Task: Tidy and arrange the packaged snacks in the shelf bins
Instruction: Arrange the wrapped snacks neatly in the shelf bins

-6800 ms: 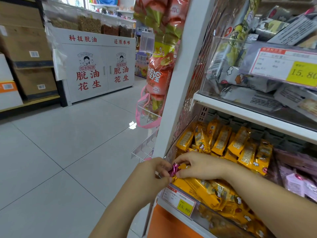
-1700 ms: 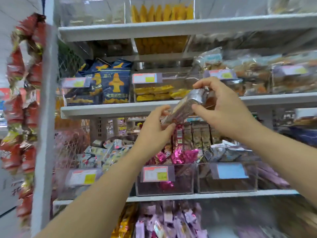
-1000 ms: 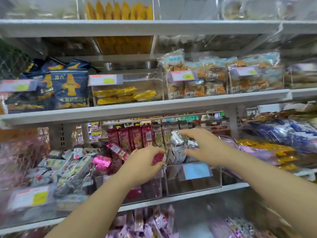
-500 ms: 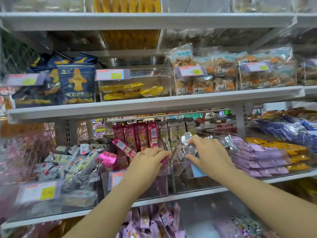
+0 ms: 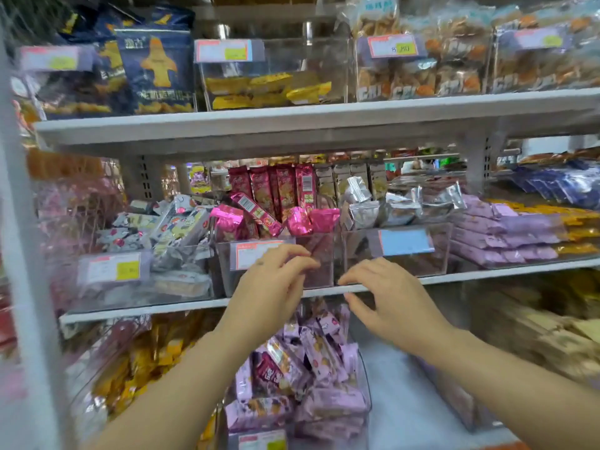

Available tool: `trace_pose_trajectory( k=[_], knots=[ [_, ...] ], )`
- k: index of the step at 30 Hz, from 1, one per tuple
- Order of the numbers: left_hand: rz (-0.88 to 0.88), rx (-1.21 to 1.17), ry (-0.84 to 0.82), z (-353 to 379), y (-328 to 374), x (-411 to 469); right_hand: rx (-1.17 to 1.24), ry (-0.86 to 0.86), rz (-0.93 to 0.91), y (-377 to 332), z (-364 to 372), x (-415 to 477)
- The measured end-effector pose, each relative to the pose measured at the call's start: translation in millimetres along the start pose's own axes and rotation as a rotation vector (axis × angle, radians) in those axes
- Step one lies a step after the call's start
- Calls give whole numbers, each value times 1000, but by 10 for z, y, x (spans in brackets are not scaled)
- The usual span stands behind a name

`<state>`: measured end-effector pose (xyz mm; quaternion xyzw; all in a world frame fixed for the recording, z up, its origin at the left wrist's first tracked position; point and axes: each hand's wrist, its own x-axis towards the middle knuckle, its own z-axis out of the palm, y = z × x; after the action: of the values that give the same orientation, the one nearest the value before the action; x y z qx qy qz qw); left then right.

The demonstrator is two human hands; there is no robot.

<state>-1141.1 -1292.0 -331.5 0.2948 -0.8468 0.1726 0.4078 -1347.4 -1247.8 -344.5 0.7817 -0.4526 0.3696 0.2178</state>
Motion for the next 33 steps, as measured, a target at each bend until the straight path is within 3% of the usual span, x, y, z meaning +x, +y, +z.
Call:
trace_pose_trajectory(
  k=[4,12,20,23,28,33],
  knots=[
    [-143,-59,-99,48,-135,-630,107,-152,150,-138,339,-244],
    [-483,-41,-374,272,-602,-1352,235,-424,249,-267,1041,-446],
    [-588,-64,-649,660,-738,-1327,202,-523,86,-302,1377,-369],
    [-602,-19,-660,799,-768,-1301,169,-566,17,-330,1468,-337],
    [-652,-77,-623,915,-733,-1231,198,-578,56,-325,1527,-290],
    [-552,-29,-522,803,-717,-1218,201,-592,76,-287,1564,-266]
  ],
)
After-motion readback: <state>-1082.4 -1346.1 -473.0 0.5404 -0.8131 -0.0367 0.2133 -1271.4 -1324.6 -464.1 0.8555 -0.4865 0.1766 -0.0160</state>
